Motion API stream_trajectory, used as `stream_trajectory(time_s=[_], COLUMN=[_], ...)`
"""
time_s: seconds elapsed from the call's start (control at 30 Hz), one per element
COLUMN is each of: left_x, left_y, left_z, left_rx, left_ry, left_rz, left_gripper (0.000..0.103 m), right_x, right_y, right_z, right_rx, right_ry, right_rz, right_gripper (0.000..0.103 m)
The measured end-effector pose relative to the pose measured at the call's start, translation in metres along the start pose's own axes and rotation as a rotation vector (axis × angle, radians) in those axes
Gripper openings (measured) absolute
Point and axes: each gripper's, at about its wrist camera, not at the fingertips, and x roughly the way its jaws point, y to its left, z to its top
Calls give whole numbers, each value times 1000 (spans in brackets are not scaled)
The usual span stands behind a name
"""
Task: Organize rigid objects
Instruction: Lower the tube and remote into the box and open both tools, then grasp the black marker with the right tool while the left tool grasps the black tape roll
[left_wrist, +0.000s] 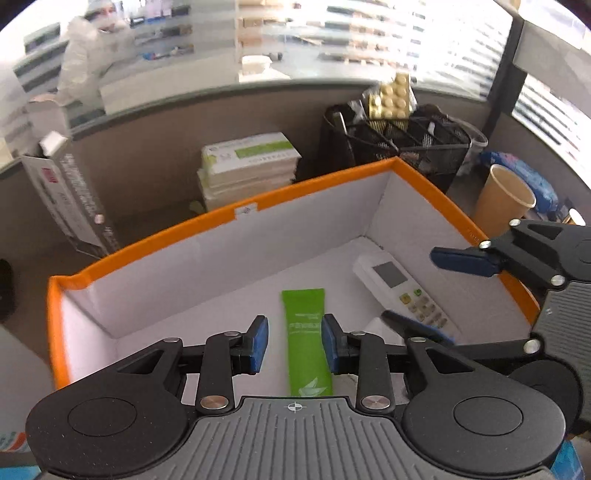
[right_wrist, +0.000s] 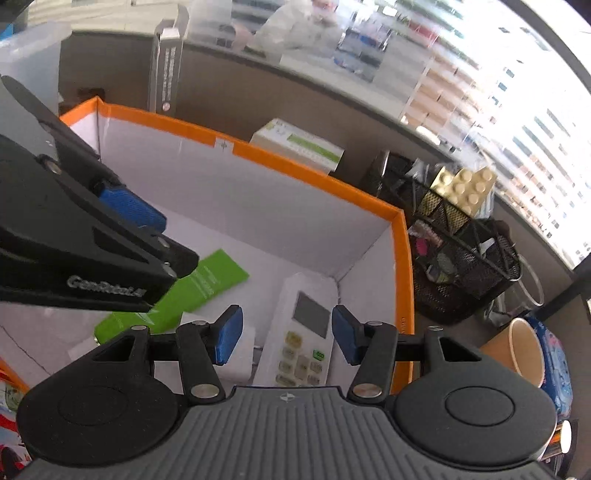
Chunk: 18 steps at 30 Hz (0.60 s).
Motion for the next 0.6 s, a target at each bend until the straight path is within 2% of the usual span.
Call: stream_trajectory(time_s=[0.07, 0.13, 0.17, 0.23, 0.27, 0.33, 0.4, 0.43, 0.6], left_x=[-18, -44, -62, -93, -110, -141, -169, -181, -220], left_y=[8, 16, 21, 30, 37, 52, 69, 78, 117], left_z=[-3, -12, -21, -37, -48, -71, -95, -105, -155], left_rx=[-9, -10, -6, 3, 0, -18, -45, -70, -206], left_ry=[-31, -87, -125, -194, -231, -293, -358, -383, -447], left_rz=[5, 20, 29, 36, 41, 72, 107, 126, 203], left_gripper=[37, 49, 58, 62, 67, 75, 81, 81, 87], right_x=[-18, -46, -62, -105, -124, -157, -173, -176, -186], right_y=[0, 2, 4, 15, 22, 39, 69, 95, 194], right_z=[0, -2, -5, -17, -25, -43, -65, -76, -110], right_rx=[4, 16, 21, 25, 27, 39, 15, -30, -252], right_ry=[-47, -123, -166, -266, -304, -347, -333, -307, -232], right_rz=[-18, -35, -35, 12, 80, 316, 551, 627, 802], right_gripper=[51, 52, 52, 54, 54, 56, 56, 54, 47])
